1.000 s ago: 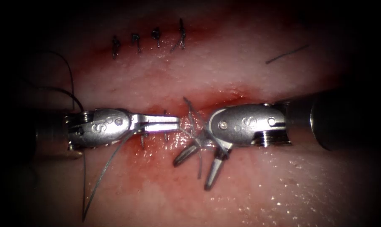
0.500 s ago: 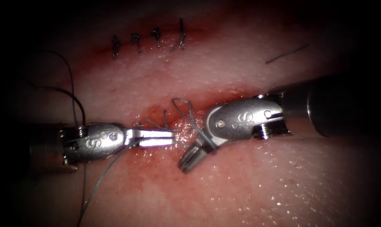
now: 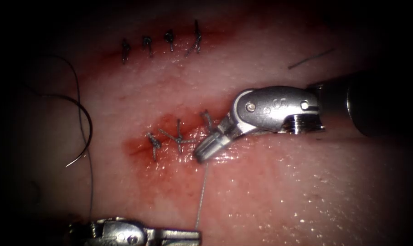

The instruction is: Wound Closure

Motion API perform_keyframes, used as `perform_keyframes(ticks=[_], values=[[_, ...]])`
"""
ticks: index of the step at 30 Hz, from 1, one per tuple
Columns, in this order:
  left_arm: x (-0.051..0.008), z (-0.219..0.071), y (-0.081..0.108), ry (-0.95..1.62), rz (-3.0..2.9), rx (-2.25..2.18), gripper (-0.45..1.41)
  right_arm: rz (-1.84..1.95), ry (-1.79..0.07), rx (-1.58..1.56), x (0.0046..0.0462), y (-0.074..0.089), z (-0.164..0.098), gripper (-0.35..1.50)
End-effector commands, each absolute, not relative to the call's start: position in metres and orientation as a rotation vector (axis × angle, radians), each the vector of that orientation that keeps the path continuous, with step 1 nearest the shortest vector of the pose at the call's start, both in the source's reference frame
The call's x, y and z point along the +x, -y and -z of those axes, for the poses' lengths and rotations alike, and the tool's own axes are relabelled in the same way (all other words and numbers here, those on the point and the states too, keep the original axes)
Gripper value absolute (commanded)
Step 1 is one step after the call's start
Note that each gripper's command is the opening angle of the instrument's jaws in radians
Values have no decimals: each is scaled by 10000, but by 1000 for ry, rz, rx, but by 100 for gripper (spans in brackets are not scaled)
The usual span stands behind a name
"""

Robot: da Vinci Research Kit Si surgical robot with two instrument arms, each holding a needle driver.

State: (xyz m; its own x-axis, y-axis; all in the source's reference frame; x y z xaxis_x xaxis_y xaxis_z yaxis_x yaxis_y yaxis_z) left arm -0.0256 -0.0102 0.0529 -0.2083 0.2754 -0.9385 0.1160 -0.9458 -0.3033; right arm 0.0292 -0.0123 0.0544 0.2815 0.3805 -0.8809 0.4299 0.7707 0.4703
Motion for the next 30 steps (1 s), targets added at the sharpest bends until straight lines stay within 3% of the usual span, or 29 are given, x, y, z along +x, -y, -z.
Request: perform_keyframes(ticks=[1,30], values=[[-265,-522,126,502,-2327,-1907,-45,18,-1322,735,297,119,-556,-35],[-293,-505,256,716,-2333,-1908,-45,-258,-1265,484,297,49,-605,-35]])
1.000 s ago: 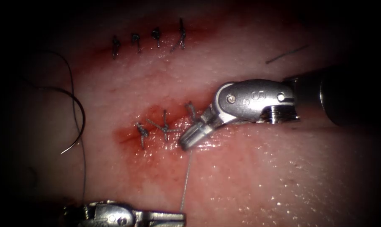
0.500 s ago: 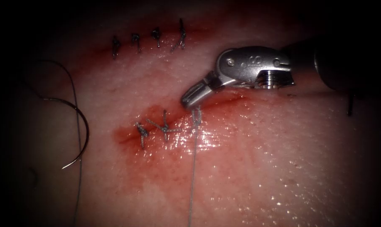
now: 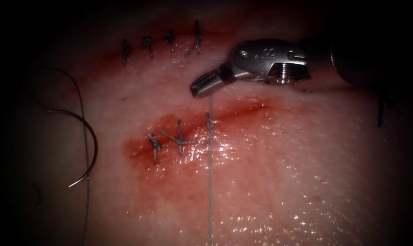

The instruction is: Wound Closure

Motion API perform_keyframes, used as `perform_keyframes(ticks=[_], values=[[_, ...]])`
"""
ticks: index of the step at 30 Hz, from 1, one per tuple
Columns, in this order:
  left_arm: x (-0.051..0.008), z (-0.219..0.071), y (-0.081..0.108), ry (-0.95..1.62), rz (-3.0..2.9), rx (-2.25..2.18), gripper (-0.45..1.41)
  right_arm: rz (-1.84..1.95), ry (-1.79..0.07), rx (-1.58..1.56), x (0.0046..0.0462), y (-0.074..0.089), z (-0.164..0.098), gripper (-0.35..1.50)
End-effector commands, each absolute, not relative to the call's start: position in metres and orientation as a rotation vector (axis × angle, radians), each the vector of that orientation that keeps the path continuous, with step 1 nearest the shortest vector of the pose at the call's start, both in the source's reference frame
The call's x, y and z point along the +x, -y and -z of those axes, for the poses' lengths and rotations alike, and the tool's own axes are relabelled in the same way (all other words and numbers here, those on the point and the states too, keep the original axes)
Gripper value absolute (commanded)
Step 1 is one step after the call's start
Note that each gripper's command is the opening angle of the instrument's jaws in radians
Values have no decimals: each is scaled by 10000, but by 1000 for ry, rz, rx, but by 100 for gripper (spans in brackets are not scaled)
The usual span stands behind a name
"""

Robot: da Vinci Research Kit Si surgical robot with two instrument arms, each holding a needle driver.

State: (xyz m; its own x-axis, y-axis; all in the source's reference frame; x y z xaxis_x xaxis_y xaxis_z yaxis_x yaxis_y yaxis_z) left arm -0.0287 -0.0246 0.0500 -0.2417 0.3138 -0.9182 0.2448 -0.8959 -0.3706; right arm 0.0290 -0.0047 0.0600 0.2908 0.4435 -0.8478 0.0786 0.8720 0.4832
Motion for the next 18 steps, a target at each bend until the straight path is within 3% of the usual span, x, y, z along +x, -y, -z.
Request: perform_keyframes(ticks=[1,18], values=[[-294,-503,260,721,-2335,-1914,-45,-265,-1261,479,297,50,-606,-35],[-274,-524,293,797,-2343,-1897,-45,-348,-1193,283,295,26,-614,-35]])
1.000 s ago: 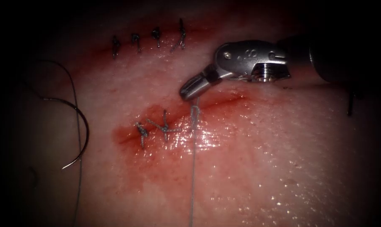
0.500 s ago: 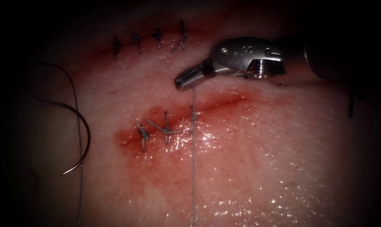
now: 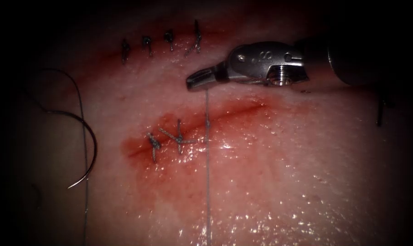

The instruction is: Wound Closure

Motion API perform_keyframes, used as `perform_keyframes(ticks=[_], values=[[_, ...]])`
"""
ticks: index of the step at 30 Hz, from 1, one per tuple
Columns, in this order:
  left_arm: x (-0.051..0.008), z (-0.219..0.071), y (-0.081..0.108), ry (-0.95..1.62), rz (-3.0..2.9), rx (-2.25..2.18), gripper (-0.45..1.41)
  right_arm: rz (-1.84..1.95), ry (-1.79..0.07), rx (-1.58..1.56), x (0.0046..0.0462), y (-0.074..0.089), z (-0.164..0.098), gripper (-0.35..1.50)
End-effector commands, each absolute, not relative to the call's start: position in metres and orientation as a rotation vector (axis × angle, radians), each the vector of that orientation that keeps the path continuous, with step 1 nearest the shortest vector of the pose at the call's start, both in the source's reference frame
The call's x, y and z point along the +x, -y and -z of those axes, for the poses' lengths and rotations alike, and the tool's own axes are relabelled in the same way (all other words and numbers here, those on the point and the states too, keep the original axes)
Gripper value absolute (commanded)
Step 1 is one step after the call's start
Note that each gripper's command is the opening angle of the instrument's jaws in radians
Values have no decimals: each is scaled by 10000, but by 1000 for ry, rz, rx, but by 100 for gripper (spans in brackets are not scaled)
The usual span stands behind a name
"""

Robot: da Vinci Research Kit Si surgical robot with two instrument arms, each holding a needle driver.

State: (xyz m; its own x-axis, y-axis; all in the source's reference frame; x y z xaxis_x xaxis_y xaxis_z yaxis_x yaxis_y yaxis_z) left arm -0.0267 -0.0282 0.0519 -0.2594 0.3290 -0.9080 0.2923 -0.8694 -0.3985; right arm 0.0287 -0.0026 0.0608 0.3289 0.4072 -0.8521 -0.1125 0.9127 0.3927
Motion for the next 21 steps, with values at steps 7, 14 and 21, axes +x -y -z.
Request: perform_keyframes(ticks=[7,14,21], values=[[-270,-510,279,777,-2326,-1880,-45,-274,-1230,351,300,51,-618,-35],[-264,-444,197,588,-2346,-1938,-45,-360,-1290,340,302,70,-597,99],[-260,-379,90,353,-2401,-1961,-45,-481,-1319,229,289,55,-565,116]])
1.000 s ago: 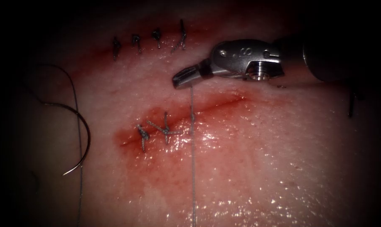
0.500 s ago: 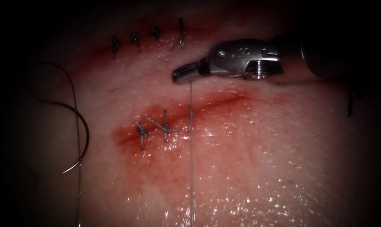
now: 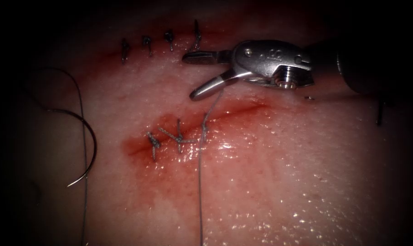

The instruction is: Wound Closure

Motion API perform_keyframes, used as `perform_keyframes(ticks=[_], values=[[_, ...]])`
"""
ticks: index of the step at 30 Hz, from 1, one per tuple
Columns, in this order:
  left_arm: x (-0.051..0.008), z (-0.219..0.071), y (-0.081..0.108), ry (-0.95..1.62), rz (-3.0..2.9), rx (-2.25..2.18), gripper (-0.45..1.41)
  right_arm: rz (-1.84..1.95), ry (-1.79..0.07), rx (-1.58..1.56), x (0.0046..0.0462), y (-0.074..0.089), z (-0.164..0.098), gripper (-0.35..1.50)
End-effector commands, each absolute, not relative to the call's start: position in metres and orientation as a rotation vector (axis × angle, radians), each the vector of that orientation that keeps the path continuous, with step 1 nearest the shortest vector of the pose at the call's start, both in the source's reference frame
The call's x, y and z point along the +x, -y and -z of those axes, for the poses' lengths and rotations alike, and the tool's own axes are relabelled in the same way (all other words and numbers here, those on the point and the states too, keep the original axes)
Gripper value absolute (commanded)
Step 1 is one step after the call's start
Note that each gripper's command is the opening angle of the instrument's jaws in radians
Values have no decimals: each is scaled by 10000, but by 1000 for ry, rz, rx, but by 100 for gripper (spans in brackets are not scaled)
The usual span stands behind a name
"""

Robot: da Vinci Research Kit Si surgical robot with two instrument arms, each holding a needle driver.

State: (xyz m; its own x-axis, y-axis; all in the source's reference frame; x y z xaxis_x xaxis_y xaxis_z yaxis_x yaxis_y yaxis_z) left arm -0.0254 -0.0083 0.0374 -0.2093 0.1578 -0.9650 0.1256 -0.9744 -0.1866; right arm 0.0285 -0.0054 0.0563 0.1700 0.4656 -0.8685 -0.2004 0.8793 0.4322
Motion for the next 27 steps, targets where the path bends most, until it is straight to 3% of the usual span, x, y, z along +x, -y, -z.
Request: perform_keyframes(ticks=[1,6,7,8,11,15,27], values=[[-259,-370,66,311,-2411,-1967,-45,-494,-1315,185,284,54,-560,116],[-259,-364,20,234,-2430,-1975,-45,-530,-1335,104,280,76,-550,121],[-258,-365,2,210,-2445,-1982,-45,-520,-1352,107,281,93,-547,108],[-258,-365,2,210,-2445,-1982,-45,-520,-1352,107,281,93,-547,108],[-257,-369,-23,200,-2438,-2016,-45,-501,-1374,106,284,111,-545,83],[-258,-381,-48,207,-2420,-2041,-45,-453,-1417,133,291,132,-543,-35],[-258,-431,-96,231,-2390,-2112,-45,-403,-1478,160,323,153,-545,-35]])
